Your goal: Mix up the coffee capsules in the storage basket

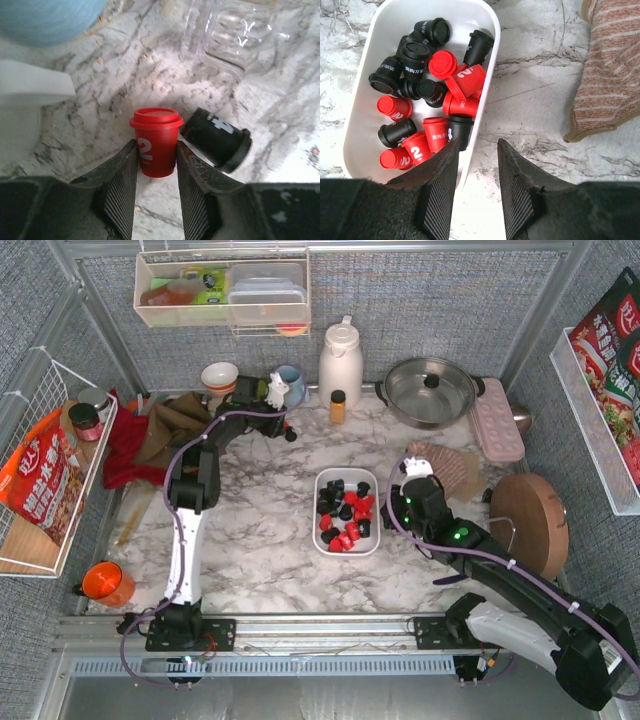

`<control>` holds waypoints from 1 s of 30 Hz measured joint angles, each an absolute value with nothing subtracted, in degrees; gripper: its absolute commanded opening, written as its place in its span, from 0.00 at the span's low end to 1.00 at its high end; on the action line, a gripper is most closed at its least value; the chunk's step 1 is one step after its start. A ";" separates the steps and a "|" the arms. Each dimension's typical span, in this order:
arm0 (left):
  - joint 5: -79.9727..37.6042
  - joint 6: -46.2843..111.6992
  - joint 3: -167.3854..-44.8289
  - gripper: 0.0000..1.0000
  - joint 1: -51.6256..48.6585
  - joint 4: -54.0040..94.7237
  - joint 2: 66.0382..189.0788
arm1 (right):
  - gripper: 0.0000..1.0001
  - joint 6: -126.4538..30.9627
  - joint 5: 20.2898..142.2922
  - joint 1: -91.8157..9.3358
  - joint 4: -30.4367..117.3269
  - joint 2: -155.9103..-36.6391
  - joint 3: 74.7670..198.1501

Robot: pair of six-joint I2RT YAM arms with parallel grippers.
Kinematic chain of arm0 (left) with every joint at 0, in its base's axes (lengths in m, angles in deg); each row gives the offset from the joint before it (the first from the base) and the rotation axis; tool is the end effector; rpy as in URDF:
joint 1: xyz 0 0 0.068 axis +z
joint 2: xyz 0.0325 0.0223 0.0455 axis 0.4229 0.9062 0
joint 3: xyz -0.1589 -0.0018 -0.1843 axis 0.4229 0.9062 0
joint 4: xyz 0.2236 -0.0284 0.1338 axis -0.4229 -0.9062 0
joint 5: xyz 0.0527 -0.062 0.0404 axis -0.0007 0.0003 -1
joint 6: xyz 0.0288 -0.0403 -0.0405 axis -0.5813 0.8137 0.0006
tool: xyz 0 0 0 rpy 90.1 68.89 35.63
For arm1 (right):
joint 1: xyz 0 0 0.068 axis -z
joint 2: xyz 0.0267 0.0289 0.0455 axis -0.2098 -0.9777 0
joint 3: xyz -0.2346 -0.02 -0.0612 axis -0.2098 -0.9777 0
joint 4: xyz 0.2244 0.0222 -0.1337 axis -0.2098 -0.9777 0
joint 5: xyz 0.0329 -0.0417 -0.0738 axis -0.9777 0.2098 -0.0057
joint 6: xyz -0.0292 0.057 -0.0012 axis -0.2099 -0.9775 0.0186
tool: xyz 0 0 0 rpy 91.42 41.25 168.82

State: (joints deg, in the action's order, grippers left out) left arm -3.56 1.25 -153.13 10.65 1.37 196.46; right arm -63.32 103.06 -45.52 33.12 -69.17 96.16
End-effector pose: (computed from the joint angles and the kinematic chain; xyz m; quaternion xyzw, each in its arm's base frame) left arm 0.5232 -0.1563 0.1204 0.3492 0.8240 -0.1853 0.4058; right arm 0.2079 0.1226 0.2202 -0.0208 0.8595 0.1398 0.4911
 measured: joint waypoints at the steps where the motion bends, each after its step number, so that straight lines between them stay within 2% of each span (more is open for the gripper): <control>1: -3.56 1.45 -152.74 0.39 10.65 1.33 196.13 | 0.41 -63.32 103.06 -45.50 33.14 -68.95 96.05; 6: -2.94 4.13 -141.29 0.35 10.69 5.52 188.64 | 0.41 -63.39 103.04 -45.46 32.31 -67.73 95.30; 13: -2.11 17.62 -108.04 0.34 10.36 34.55 163.02 | 0.41 -64.26 102.87 -45.43 30.76 -64.36 94.87; 17: -2.24 24.50 -96.72 0.34 6.60 46.35 152.16 | 0.41 -64.55 102.91 -45.37 30.41 -62.53 93.86; 25: -7.14 25.93 -81.73 0.36 -11.36 47.07 139.46 | 0.43 -65.05 102.91 -45.30 29.41 -59.29 93.07; 30: -10.70 23.85 -79.00 0.43 -20.54 40.34 135.02 | 0.45 -64.81 103.08 -45.19 28.82 -58.00 92.57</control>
